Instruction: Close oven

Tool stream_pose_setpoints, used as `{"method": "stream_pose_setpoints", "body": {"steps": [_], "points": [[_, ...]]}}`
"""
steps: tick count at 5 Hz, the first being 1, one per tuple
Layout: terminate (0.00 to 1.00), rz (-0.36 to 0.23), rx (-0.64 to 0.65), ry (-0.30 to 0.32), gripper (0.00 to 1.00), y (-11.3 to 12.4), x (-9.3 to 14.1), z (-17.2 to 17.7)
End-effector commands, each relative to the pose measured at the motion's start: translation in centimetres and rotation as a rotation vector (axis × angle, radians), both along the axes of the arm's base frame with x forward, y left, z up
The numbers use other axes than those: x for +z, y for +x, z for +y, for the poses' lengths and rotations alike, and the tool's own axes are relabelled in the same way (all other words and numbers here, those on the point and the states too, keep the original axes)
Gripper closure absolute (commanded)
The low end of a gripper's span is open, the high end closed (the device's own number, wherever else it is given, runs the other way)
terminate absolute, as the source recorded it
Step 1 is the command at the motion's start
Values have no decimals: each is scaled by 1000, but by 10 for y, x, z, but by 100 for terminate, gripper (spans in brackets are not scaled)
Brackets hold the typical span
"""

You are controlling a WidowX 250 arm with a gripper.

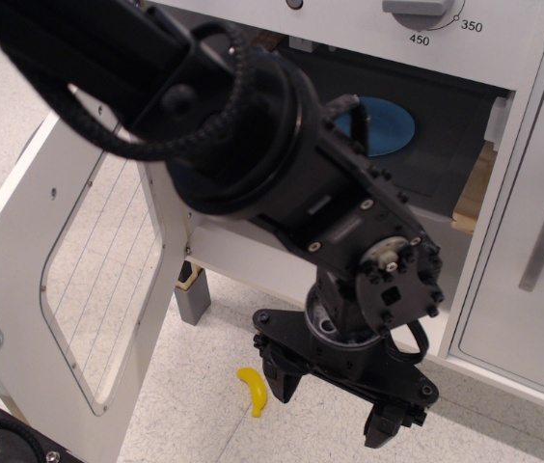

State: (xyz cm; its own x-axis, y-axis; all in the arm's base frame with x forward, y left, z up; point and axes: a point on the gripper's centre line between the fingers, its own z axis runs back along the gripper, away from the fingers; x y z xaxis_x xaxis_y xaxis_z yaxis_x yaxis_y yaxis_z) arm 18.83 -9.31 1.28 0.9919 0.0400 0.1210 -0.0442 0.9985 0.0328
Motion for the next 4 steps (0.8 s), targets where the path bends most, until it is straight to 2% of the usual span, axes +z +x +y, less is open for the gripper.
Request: {"method": "stream_pose_setpoints", "body": {"steps": [1, 2, 4], "points": [[0, 0, 0, 0, 0, 0, 0, 0], [0, -100, 21, 12, 0, 8, 29, 24], [0, -152, 135, -3, 0, 15, 93, 77]]}}
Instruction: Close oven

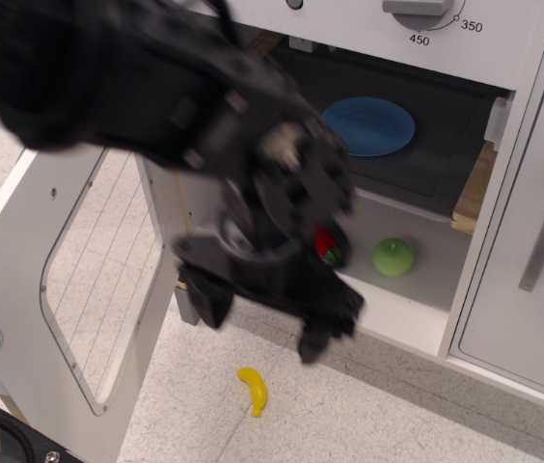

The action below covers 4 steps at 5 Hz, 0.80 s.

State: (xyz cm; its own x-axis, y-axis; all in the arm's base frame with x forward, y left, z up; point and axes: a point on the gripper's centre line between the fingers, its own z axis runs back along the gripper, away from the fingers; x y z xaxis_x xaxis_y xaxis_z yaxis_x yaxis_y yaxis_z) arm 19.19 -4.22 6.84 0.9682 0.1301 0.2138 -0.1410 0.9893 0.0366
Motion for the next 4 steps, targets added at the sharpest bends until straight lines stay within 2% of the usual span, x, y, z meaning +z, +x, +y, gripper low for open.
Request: {"method": "stream_pose_setpoints", "body": {"steps": [1, 2, 3, 4], "points": [[0, -17, 133, 28, 0, 18, 54, 70], [0, -5, 145, 69, 0, 21, 63, 111], [0, -3, 144, 54, 0, 16, 69, 137], [0, 0, 112, 52, 0, 8, 58, 150]]}}
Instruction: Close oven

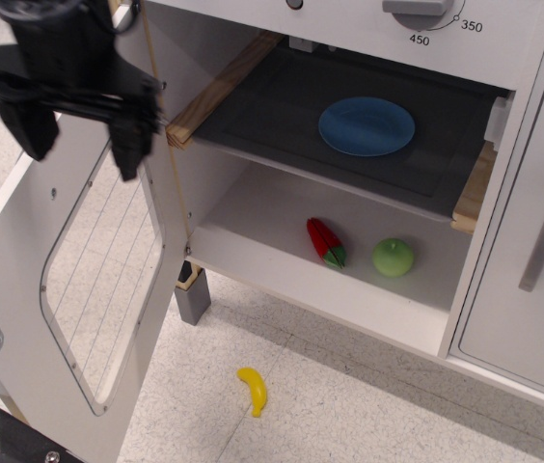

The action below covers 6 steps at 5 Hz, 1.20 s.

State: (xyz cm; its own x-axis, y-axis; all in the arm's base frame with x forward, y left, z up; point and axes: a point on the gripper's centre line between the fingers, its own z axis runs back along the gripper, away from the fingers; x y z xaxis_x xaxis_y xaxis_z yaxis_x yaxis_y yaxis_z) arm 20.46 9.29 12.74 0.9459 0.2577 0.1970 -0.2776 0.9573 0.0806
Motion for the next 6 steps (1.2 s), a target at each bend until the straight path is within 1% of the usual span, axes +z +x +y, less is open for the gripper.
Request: {"method": "stream_pose_setpoints", "body": {"steps": [1, 2, 3, 4, 5, 6], "points": [[0, -14, -38, 43, 0, -5, -2, 31], [0, 6, -19, 74, 0, -8, -14, 34], [0, 8, 17, 55, 0, -12, -32, 27], [0, 8, 37, -18, 0, -12, -39, 10], [0, -27, 124, -71, 0, -6, -32, -14], [0, -58, 251, -104, 0, 9, -26, -37]]}}
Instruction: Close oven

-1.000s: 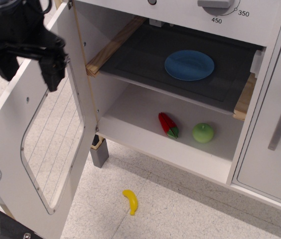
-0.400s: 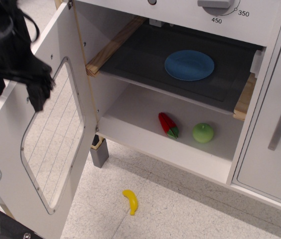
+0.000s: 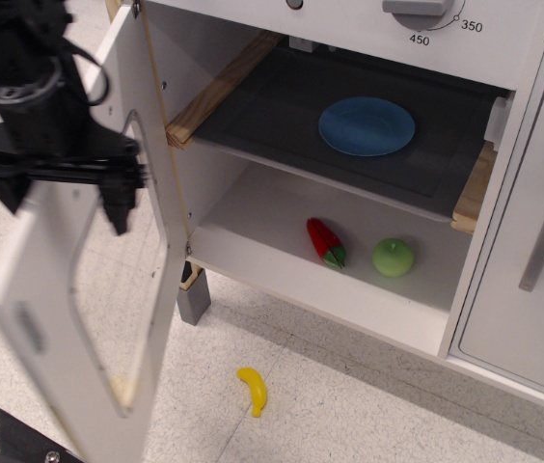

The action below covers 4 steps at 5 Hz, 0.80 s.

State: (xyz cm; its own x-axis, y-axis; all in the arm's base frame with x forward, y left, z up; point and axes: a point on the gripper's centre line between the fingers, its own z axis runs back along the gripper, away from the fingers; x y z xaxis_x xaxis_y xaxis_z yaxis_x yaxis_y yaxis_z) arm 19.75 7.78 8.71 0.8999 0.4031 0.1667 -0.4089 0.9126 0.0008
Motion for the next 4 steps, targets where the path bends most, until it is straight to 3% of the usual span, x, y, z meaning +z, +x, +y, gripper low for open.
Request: {"method": "stream_pose_setpoints", "body": {"steps": [1, 2, 3, 4], "points": [[0, -39, 244, 30, 0, 35, 14, -42], [0, -77, 372, -12, 0, 57, 12, -62], [0, -82, 401, -68, 0, 76, 12, -77], [0, -119, 486, -79, 0, 93, 12, -97]]}}
